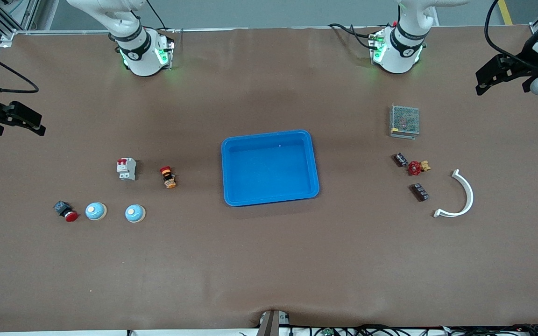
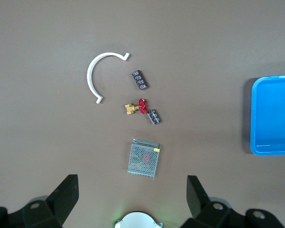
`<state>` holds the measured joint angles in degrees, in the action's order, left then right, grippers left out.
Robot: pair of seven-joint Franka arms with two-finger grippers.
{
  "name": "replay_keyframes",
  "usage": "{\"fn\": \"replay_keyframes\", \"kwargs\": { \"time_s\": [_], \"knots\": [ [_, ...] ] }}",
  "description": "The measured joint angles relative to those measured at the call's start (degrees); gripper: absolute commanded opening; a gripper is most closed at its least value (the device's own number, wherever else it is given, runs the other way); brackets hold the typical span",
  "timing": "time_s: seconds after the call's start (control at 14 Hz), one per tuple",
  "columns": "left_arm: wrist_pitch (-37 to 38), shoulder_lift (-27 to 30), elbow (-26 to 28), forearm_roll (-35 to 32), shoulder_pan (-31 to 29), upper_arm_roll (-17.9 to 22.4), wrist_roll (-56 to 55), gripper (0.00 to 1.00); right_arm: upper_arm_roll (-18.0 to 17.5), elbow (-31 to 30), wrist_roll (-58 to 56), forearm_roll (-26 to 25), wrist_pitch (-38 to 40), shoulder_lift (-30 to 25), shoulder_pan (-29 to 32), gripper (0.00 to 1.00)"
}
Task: Place electrolytic capacitor and blue bell in tray
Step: 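Move the right gripper to a bell while the left gripper nears a capacitor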
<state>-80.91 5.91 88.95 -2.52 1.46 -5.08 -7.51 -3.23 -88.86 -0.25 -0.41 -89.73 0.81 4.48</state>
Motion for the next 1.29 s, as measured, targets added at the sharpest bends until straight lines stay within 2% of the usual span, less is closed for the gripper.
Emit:
{"fn": "replay_keyframes", "kwargs": {
  "time_s": [0.86,1.07,1.29],
  "knots": [
    [0.15,-0.74,0.33,0.0,-0.45,-0.14,0.0,1.0,0.33,-0.7,0.23,0.29,-0.01,0.0,0.23,1.0],
    [0.23,-1.04,0.68,0.0,-0.07,-0.54,0.0,1.0,0.35,-3.44,0.94,2.25,-0.23,0.03,0.29,1.0],
    [0.28,-1.44,2.08,0.63,-0.11,-0.54,0.0,1.0,0.39,-8.58,1.35,4.19,-3.99,0.06,0.39,1.0]
  ]
}}
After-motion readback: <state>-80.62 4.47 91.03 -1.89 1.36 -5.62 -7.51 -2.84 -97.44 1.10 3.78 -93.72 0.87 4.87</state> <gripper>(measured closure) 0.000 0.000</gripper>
